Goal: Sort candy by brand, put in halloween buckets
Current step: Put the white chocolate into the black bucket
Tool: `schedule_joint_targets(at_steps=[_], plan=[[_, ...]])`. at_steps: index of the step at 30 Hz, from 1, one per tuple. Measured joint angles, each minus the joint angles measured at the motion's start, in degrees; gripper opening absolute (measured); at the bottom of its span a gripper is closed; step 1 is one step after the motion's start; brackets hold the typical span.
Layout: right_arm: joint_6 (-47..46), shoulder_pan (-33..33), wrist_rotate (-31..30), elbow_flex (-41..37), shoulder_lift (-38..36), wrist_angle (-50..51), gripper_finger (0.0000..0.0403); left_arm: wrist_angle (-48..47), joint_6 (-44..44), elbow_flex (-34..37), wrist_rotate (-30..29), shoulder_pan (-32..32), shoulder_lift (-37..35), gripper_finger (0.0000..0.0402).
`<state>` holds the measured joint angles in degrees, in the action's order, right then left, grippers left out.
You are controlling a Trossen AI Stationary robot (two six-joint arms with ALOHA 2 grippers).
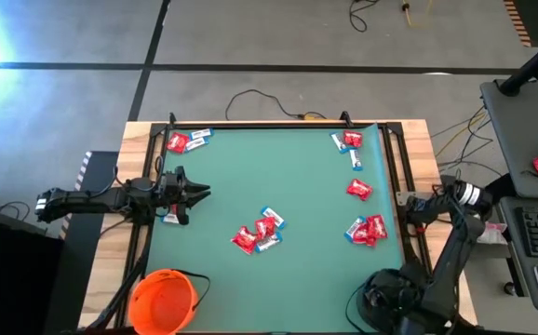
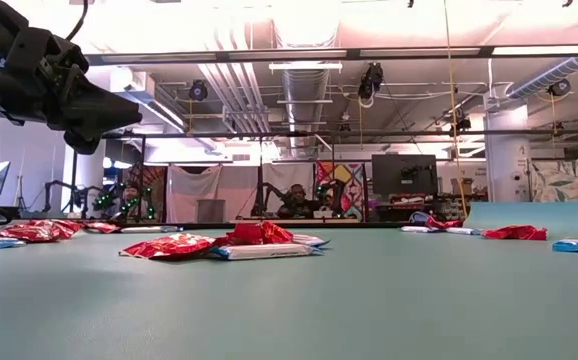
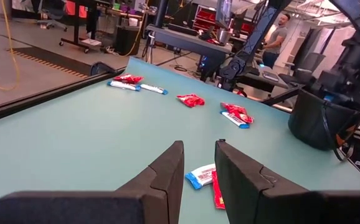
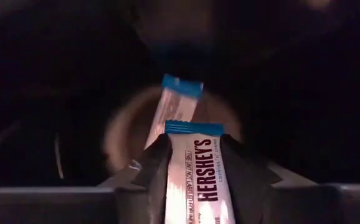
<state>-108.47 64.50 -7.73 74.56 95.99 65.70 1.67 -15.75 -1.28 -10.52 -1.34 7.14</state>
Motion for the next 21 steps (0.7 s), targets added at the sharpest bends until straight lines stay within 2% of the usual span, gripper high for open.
schedule_joint_targets(at_steps=[6, 12, 14, 16, 18, 19, 21], plan=[[-3.3, -0.8, 5.6, 2.3, -1.3, 0.6, 0.021, 0.0, 0.0, 0.0, 0.0, 0.0, 0.0, 0.0076], [-10.5, -3.5, 7.6, 11.8, -9.0, 9.5, 0.0277, 0.0, 0.0, 0.0, 0.0, 0.0, 0.0, 0.0076], [-11.9, -6.1, 4.8, 14.5, -11.5, 16.8, 0.0287, 0.0, 0.0, 0.0, 0.0, 0.0, 0.0, 0.0076], [-11.4, -9.8, -2.3, 15.2, -14.1, 24.1, 0.0293, 0.0, 0.0, 0.0, 0.0, 0.0, 0.0, 0.0076], [-6.6, -15.4, -9.9, 12.9, -17.1, 23.9, 0.0295, 0.0, 0.0, 0.0, 0.0, 0.0, 0.0, 0.0076], [-4.1, -18.6, -11.9, 10.6, -18.7, 22.1, 0.0295, 0.0, 0.0, 0.0, 0.0, 0.0, 0.0, 0.0076], [0.1, -25.9, -10.7, 5.3, -21.4, 19.1, 0.029, 0.0, 0.0, 0.0, 0.0, 0.0, 0.0, 0.0076]])
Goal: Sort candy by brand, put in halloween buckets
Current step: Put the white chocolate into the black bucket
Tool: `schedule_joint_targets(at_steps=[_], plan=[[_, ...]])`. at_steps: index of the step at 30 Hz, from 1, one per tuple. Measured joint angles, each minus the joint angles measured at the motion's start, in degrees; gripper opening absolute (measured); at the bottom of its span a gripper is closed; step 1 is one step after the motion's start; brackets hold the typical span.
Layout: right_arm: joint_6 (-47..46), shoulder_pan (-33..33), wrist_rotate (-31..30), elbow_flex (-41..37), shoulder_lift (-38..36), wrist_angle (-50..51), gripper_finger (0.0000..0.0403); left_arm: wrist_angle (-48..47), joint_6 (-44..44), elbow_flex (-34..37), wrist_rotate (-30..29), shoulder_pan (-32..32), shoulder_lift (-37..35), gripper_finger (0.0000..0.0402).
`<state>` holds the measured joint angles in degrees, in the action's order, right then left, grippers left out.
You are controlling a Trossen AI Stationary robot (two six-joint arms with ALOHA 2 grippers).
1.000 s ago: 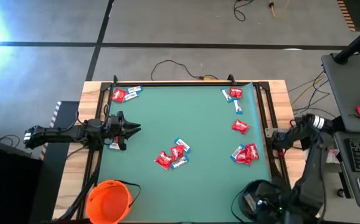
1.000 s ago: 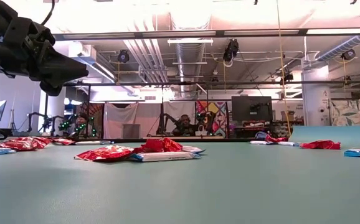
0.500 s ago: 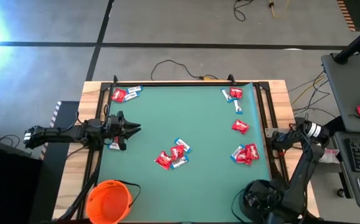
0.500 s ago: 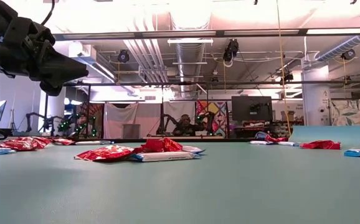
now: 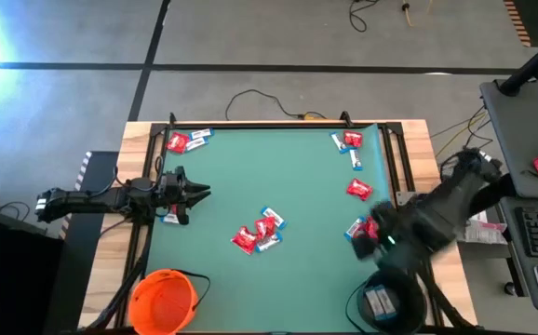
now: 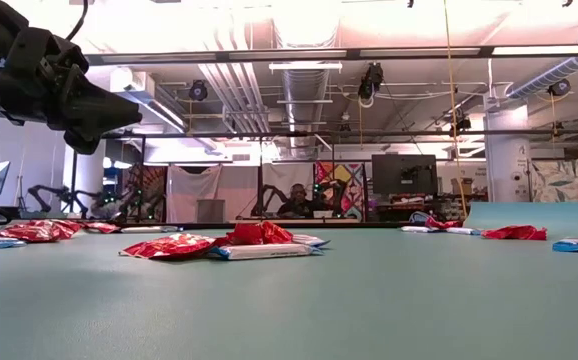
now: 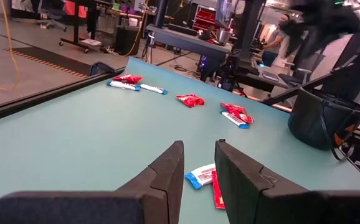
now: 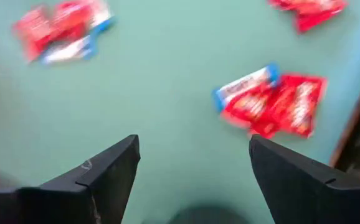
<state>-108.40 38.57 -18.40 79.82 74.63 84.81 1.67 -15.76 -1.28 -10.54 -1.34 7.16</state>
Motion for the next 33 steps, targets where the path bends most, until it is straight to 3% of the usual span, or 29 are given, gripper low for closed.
schedule_joint_targets(at_steps=[5, 11, 17, 28, 33], plan=[[5.6, -15.6, 13.2, -16.2, -3.7, -11.7, 0.0261, 0.0, 0.0, 0.0, 0.0, 0.0, 0.0, 0.0076], [2.6, -20.7, 13.0, -29.0, -5.0, -34.9, 0.0236, 0.0, 0.0, 0.0, 0.0, 0.0, 0.0, 0.0076], [-4.5, -22.1, 9.0, -33.8, -2.4, -35.7, 0.0221, 0.0, 0.0, 0.0, 0.0, 0.0, 0.0, 0.0076], [-12.1, -22.9, 11.4, -36.3, 4.7, -35.6, 0.0219, 0.0, 0.0, 0.0, 0.0, 0.0, 0.0, 0.0076], [-12.8, -22.7, 16.2, -36.6, 7.6, -34.5, 0.0219, 0.0, 0.0, 0.0, 0.0, 0.0, 0.0, 0.0076]])
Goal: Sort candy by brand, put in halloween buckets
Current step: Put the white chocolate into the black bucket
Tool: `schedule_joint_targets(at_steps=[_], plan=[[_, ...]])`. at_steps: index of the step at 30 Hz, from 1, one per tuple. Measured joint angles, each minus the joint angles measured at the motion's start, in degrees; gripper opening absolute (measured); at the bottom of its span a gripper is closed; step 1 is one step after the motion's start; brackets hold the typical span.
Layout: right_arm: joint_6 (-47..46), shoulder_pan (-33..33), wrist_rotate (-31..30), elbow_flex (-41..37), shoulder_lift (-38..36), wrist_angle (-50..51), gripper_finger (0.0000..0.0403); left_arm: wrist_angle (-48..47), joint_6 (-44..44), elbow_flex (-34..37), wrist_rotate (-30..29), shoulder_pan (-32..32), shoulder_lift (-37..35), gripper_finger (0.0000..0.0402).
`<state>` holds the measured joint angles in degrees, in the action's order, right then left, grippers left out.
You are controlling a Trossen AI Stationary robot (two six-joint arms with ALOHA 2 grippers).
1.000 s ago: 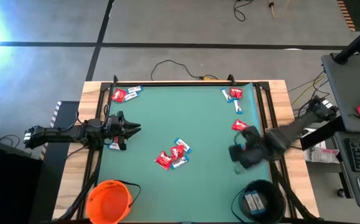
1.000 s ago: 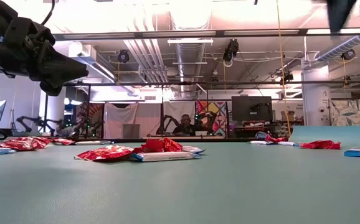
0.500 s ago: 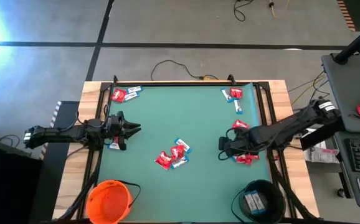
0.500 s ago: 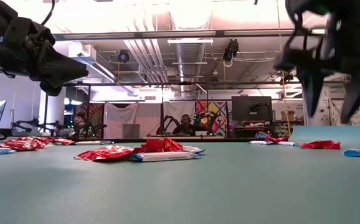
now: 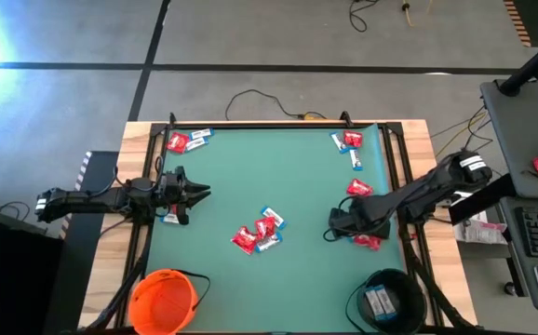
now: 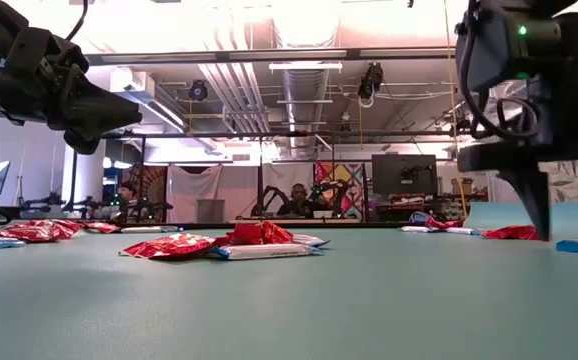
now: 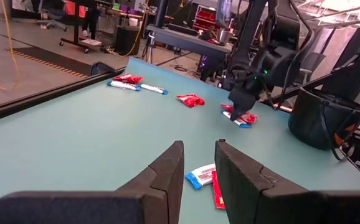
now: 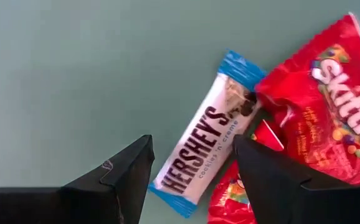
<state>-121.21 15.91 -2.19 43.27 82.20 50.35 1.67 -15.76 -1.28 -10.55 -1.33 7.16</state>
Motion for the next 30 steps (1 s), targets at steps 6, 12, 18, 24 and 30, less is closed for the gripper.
schedule_joint_targets(at_steps=[6, 12, 18, 24, 30], plan=[[1.4, -0.1, -0.7, -0.5, 1.8, -3.8, 0.0219, 0.0, 0.0, 0.0, 0.0, 0.0, 0.0, 0.0076], [5.5, -0.6, -2.6, -0.4, 4.9, -6.4, 0.0219, 0.0, 0.0, 0.0, 0.0, 0.0, 0.0, 0.0076], [15.3, -0.6, -7.3, 1.3, 6.0, -6.2, 0.0219, 0.0, 0.0, 0.0, 0.0, 0.0, 0.0, 0.0076], [23.0, -0.7, -12.0, 3.0, 5.0, -11.9, 0.0219, 0.0, 0.0, 0.0, 0.0, 0.0, 0.1, 0.0076], [30.3, -1.7, -14.8, 3.3, 4.6, -17.8, 0.0219, 0.0, 0.0, 0.0, 0.0, 0.0, 0.3, 0.0076]])
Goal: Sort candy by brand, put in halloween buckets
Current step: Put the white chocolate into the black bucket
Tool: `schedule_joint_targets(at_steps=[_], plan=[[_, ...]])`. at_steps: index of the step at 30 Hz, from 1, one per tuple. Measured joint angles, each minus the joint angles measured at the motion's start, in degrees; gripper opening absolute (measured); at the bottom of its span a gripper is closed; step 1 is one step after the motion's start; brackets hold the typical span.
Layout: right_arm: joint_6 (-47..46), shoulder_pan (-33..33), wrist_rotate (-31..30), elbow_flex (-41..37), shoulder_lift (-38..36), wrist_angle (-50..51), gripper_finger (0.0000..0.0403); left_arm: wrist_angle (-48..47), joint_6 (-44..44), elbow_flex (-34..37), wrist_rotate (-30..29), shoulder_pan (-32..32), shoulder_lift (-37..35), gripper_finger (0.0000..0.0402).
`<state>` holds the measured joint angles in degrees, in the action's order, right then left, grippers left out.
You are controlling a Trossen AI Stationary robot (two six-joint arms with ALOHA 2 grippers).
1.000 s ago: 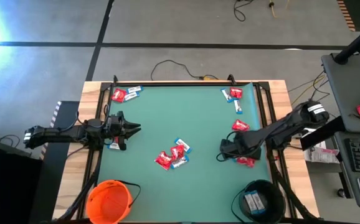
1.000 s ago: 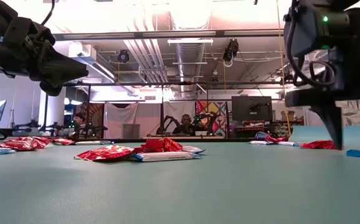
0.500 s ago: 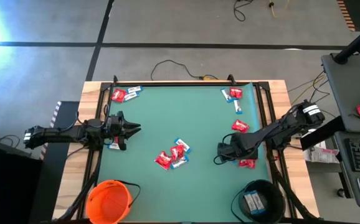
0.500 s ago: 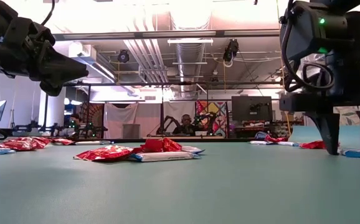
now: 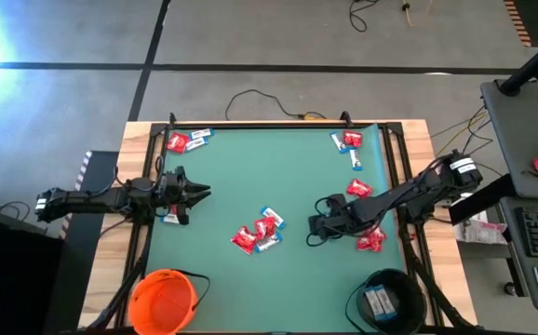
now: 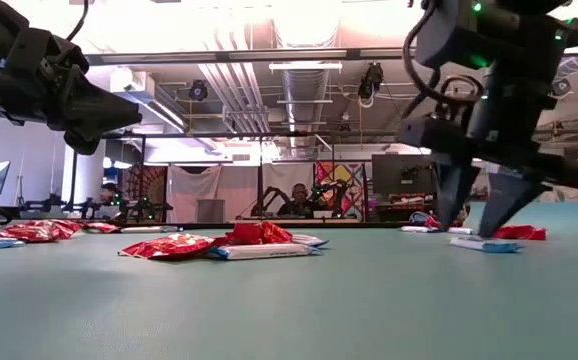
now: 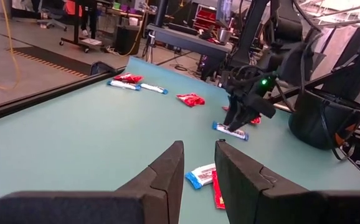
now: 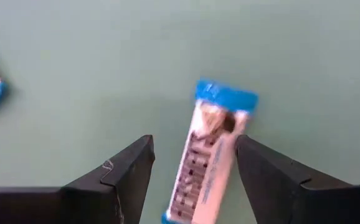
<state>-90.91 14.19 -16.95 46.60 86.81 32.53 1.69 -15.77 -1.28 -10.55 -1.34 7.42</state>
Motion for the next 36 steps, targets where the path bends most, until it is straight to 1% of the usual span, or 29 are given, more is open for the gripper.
schedule_joint_targets(at_steps=[4, 7, 9, 11, 14, 15, 17, 20, 22, 24, 26, 32, 34, 36], plan=[[2.6, 0.2, -2.8, 0.3, -1.3, -0.6, 0.0219, 0.0, 0.0, 0.0, 0.0, 0.0, 0.1, 0.0076], [8.8, 1.5, -4.4, 2.1, -3.4, -0.9, 0.0219, 0.0, 0.0, 0.0, 0.0, 0.0, 0.2, 0.0076], [13.6, 3.8, -7.5, 4.0, -4.2, -0.1, 0.0219, -0.1, 0.0, 0.0, 0.0, 0.0, 0.3, 0.0076], [15.3, 6.4, -11.9, 5.7, -4.5, 2.6, 0.0219, 0.0, 0.0, 0.0, 0.0, 0.0, 0.3, 0.0076], [12.5, 9.8, -18.9, 5.6, -4.0, 6.3, 0.0219, 0.0, 0.0, 0.0, 0.0, 0.0, 0.2, 0.0076], [11.6, 10.5, -20.1, 4.8, -3.4, 5.8, 0.0219, 0.1, 0.0, 0.0, 0.0, 0.0, 0.2, 0.0076], [10.8, 11.0, -20.7, 2.8, -1.6, 4.4, 0.0219, -0.1, 0.0, 0.0, 0.0, 0.0, 0.4, 0.0076], [10.5, 11.4, -21.6, 1.0, 2.3, -0.8, 0.0219, 0.1, 0.0, 0.0, 0.0, 0.0, 0.6, 0.0076], [9.2, 12.0, -24.9, 1.1, 4.7, -3.3, 0.0219, 0.0, 0.0, 0.0, 0.0, 0.0, 0.6, 0.0076], [7.6, 12.7, -28.8, 1.4, 6.9, -3.2, 0.0219, 0.1, 0.0, 0.0, 0.0, 0.0, 0.8, 0.0076], [5.5, 13.1, -31.4, 1.3, 9.0, -2.5, 0.0219, -0.1, 0.0, 0.0, 0.0, 0.0, 0.8, 0.0076], [-3.1, 13.4, -33.5, 0.9, 16.4, -2.7, 0.0219, 0.0, 0.0, 0.0, 0.0, 0.0, 0.9, 0.0076], [-6.1, 13.9, -34.3, 1.0, 17.2, -2.6, 0.0219, 0.0, 0.0, 0.0, 0.0, 0.0, 0.9, 0.0076], [-6.7, 14.6, -35.3, 1.2, 17.4, -2.7, 0.0219, 0.0, 0.0, 0.0, 0.0, 0.0, 0.9, 0.0076]])
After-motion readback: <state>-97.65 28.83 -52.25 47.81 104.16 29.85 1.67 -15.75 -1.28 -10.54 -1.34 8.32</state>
